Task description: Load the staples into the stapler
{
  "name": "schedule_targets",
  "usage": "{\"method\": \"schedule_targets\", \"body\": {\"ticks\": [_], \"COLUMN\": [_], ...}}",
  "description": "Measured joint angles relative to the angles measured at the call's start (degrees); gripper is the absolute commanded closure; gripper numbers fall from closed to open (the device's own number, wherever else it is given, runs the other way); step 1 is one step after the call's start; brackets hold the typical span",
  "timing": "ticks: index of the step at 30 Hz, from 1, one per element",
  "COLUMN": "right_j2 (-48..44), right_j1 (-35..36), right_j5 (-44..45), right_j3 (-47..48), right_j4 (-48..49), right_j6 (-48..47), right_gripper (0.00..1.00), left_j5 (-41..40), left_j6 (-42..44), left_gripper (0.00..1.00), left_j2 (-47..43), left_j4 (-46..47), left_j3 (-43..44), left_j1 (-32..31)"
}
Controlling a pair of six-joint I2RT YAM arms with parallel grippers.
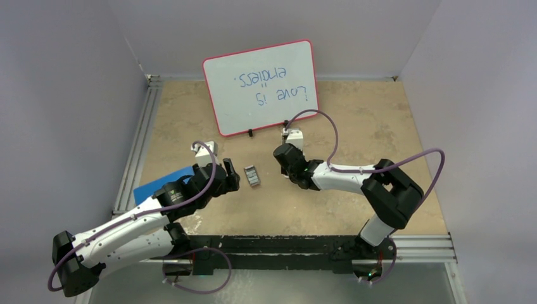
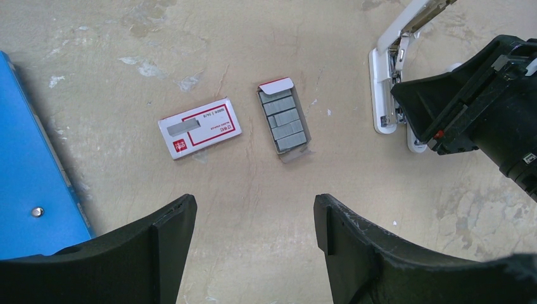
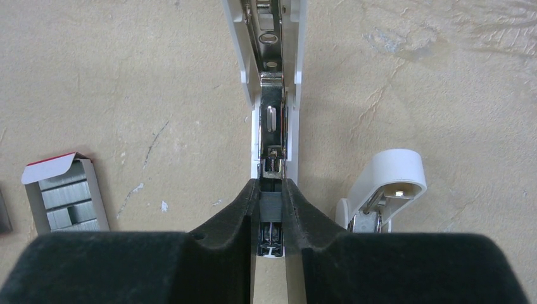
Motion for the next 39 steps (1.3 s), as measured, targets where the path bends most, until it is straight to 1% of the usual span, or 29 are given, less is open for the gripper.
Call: {"method": "schedule_targets", "body": {"ticks": [4,7,9,12,24,27,30,35,39], "right_j2": [0.0,-0.1,-0.3,-1.0,-1.4,-1.4,-1.4,0.0,4.8], "right_j1": [0.0,0.0,0.0,0.0,0.0,0.0,0.7,5.6,9.9], "right_j5": [-0.2,-0.4,-0.4,-0.4,-1.4,-2.0,-3.2,-4.5,-5.0], "right_j3": [0.0,0.0,0.0,0.0,3.0,4.2,5.6,9.9,15.7], "right_j4": [-0.1,-0.6,-1.1,-1.4,-1.4,-1.5,-1.5,-3.5,-5.6], "right_j6": [0.2,0.6,1.0,1.3,2.1,2.1,2.0,1.7,2.3], "right_gripper": [0.71,0.65,0.63,0.63,0.70,0.69,0.66,0.62,0.61], "left_j5": [0.0,0.0,0.0,0.0,0.0,0.1,0.2,0.2,0.1], "left_j6": [0.0,0.0,0.0,0.0,0.0,0.0,0.0,-0.3,-1.2], "left_gripper": [0.31,0.31,0.31,0.31,0.31,0.31,0.32,0.32,0.32], "left_j2": [0.0,0.0,0.0,0.0,0.0,0.0,0.0,0.0,-0.1], "left_j4": [0.0,0.0,0.0,0.0,0.0,0.0,-0.1,-0.5,-0.9], "left_j3": [0.0,0.0,0.0,0.0,0.0,0.0,0.0,0.0,0.0], "left_j1": [0.0,0.0,0.0,0.0,0.0,0.0,0.0,0.0,0.0]}}
